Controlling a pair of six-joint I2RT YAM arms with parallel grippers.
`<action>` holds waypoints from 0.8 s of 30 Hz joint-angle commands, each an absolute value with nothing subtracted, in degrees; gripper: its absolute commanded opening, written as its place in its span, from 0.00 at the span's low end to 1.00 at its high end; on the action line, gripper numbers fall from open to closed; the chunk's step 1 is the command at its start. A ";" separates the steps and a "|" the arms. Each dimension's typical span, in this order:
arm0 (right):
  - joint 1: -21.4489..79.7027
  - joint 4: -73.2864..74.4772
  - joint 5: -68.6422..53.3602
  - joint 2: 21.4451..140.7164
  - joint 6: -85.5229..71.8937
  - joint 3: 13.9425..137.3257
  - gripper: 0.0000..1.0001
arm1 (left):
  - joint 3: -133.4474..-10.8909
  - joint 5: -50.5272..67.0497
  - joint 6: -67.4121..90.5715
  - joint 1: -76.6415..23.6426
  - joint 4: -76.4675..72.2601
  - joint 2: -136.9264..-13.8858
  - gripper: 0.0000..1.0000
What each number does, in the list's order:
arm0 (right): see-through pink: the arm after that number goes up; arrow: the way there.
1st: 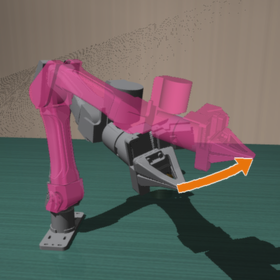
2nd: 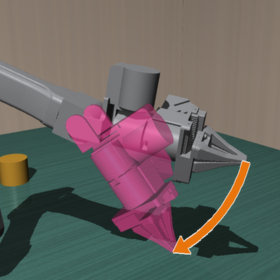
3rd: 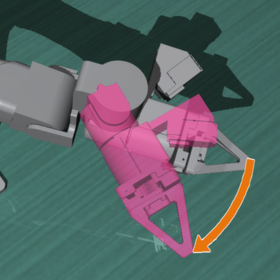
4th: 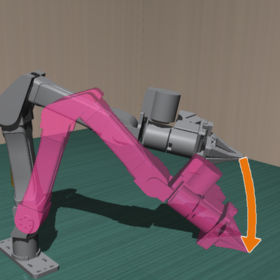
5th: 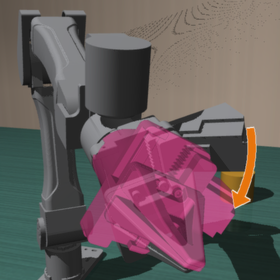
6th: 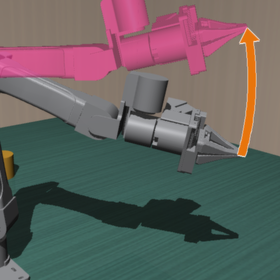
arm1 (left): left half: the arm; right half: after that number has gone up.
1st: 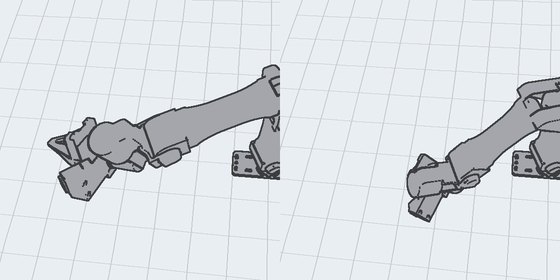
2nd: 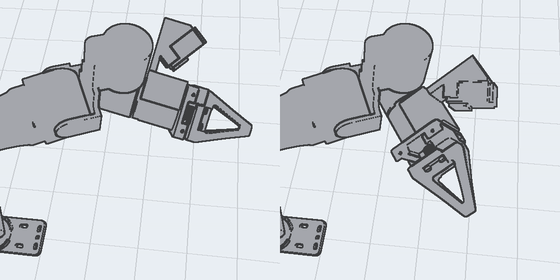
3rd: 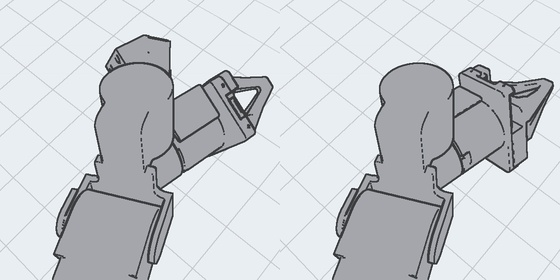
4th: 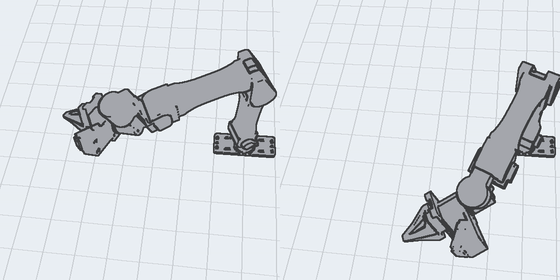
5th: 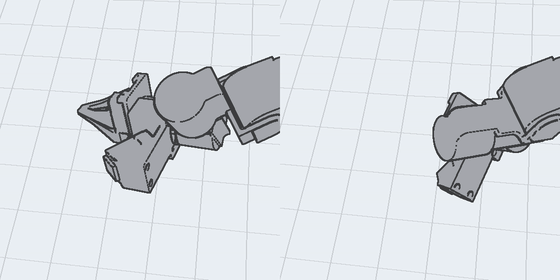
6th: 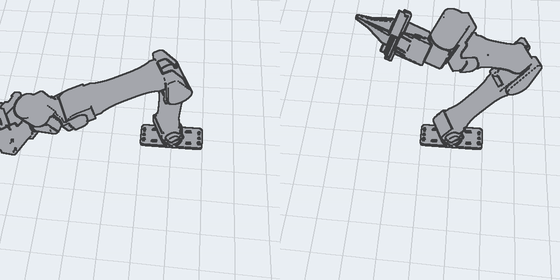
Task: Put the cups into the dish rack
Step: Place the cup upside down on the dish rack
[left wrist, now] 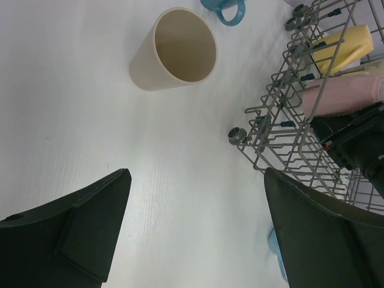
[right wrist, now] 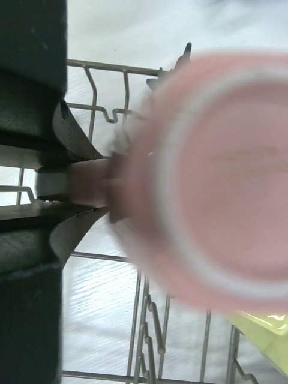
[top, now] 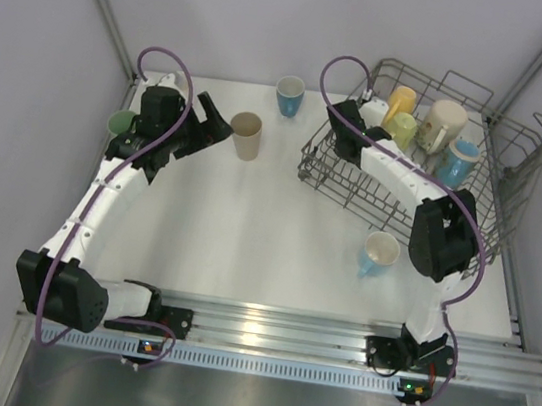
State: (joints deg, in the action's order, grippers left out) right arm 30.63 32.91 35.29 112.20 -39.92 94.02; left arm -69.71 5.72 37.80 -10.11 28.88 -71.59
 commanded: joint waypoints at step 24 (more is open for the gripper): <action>31.38 29.71 33.49 108.72 -42.63 93.61 0.20 | -69.08 7.03 39.20 -9.76 28.57 -68.91 0.98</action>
State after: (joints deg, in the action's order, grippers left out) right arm 30.87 34.00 36.49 111.70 -39.24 94.63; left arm -69.67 6.61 39.00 -10.07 28.93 -70.61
